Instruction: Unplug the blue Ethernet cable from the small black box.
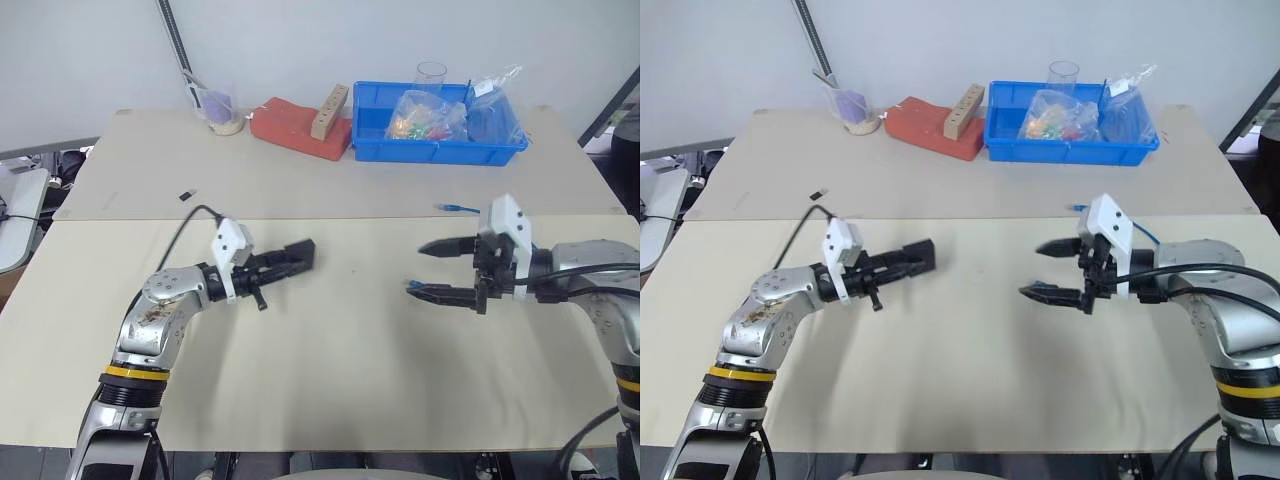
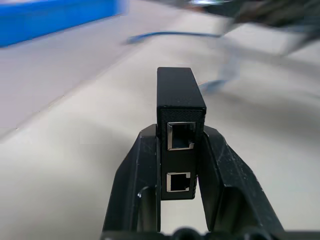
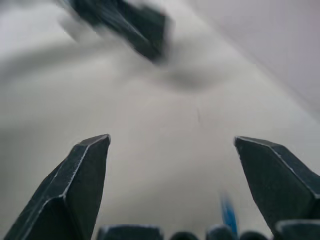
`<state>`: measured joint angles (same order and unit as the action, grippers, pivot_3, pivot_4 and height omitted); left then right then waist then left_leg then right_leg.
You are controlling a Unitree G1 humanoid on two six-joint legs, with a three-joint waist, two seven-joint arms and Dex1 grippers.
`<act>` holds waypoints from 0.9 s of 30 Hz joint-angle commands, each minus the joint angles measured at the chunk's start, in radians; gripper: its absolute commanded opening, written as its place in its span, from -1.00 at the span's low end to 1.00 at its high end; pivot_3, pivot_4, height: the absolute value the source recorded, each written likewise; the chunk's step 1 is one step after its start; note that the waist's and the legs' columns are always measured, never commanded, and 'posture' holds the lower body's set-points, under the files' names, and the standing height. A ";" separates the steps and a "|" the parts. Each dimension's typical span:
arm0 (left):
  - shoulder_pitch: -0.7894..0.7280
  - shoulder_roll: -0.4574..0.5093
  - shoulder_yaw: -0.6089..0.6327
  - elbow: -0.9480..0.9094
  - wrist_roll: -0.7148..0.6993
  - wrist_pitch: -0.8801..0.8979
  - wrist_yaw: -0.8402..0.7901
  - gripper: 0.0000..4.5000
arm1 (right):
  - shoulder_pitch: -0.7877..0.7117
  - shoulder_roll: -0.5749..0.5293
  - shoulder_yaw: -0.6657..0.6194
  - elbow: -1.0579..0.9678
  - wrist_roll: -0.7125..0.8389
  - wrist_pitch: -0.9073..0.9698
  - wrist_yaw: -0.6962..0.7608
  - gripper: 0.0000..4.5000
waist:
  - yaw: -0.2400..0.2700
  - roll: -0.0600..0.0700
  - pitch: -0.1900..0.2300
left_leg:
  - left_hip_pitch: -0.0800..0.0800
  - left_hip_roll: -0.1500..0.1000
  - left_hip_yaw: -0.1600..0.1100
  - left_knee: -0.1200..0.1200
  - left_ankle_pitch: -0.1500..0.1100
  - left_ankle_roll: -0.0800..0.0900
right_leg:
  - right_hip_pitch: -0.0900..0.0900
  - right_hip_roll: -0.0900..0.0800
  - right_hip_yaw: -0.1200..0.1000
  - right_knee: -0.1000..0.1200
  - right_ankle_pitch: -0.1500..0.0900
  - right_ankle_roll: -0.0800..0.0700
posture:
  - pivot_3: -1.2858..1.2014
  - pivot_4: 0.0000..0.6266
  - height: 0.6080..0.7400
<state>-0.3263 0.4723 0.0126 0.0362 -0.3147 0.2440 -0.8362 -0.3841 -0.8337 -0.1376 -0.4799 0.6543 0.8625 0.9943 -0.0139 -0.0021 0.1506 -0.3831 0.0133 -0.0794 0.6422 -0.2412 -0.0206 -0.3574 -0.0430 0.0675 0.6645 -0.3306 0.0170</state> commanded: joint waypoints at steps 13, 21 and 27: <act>-0.048 -0.120 0.020 0.332 0.147 -0.290 0.207 -0.77 | 0.024 0.036 0.008 -0.118 0.025 0.038 -0.211 0.98 | 0.016 0.000 0.000 | 0.000 -0.002 0.001 0.001 0.000 0.000 | -0.001 -0.001 0.000 0.000 0.000 0.000 | 0.03 -0.52 1.00; -0.045 -0.126 0.019 0.343 0.143 -0.290 0.201 -0.77 | 0.018 0.042 0.019 -0.110 0.018 0.031 -0.224 0.98 | 0.015 0.000 0.000 | 0.000 -0.002 0.001 0.001 0.000 0.000 | 0.000 -0.001 0.000 0.000 0.000 0.000 | 0.03 -0.52 1.00; -0.044 -0.127 0.014 0.327 0.159 -0.270 0.222 -0.77 | 0.014 0.040 0.029 -0.095 0.008 0.014 -0.217 0.98 | 0.015 0.000 0.000 | 0.000 -0.002 0.001 0.001 0.000 0.000 | 0.000 -0.001 0.000 0.000 0.000 0.000 | 0.03 -0.52 1.00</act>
<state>-0.3758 0.3463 0.0337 0.3619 -0.1698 -0.0458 -0.6280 -0.3537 -0.7890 -0.0932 -0.5600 0.6670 0.9100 0.7805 0.0011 -0.0020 0.1504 -0.3829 0.0116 -0.0788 0.6428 -0.2412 -0.0206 -0.3575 -0.0440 0.0671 0.6649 -0.3306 0.0171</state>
